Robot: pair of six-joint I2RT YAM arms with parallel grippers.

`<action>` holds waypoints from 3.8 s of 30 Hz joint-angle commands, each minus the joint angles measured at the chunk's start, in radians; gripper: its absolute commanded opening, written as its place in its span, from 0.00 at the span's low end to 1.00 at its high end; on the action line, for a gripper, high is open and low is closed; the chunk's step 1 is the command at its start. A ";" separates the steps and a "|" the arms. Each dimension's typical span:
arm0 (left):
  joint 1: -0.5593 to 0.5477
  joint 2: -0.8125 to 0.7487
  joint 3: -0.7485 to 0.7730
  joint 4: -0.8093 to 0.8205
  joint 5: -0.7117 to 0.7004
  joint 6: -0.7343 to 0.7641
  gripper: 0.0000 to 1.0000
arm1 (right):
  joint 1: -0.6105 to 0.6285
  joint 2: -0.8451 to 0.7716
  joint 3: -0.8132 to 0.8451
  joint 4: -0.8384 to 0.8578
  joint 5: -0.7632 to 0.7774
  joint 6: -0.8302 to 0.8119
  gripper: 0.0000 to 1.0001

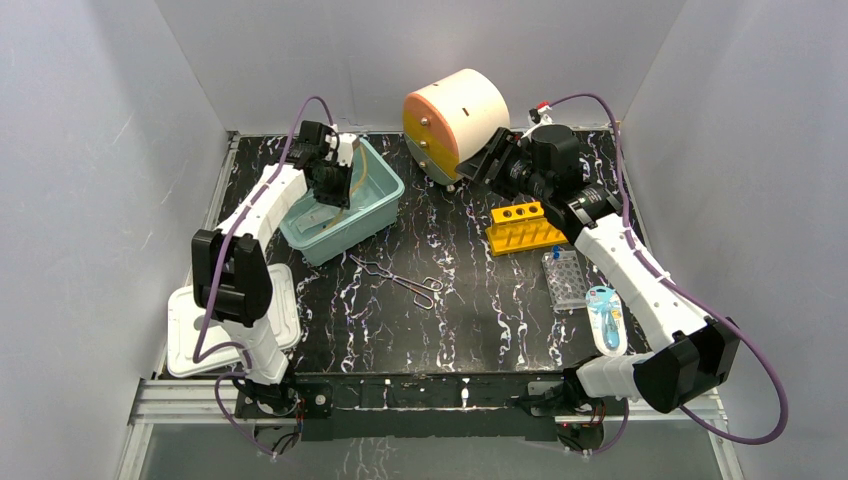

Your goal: Organize the chemistry lab equipment

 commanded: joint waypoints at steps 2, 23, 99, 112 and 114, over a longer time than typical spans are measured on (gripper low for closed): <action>0.010 0.041 0.077 -0.061 -0.054 0.034 0.07 | -0.003 -0.048 0.009 0.025 0.002 0.005 0.69; 0.013 -0.040 0.207 -0.097 0.079 -0.076 0.50 | -0.003 -0.021 0.021 0.036 -0.016 -0.033 0.69; -0.022 -0.595 -0.221 0.084 0.117 -0.553 0.88 | 0.486 0.456 -0.254 -0.079 0.292 -0.563 0.02; -0.028 -0.558 -0.188 0.091 0.091 -0.545 0.88 | 0.478 0.388 -0.118 -0.087 0.398 -0.430 0.54; -0.029 -0.559 -0.185 0.085 0.073 -0.548 0.88 | 0.470 0.429 -0.074 -0.066 0.401 -0.419 0.55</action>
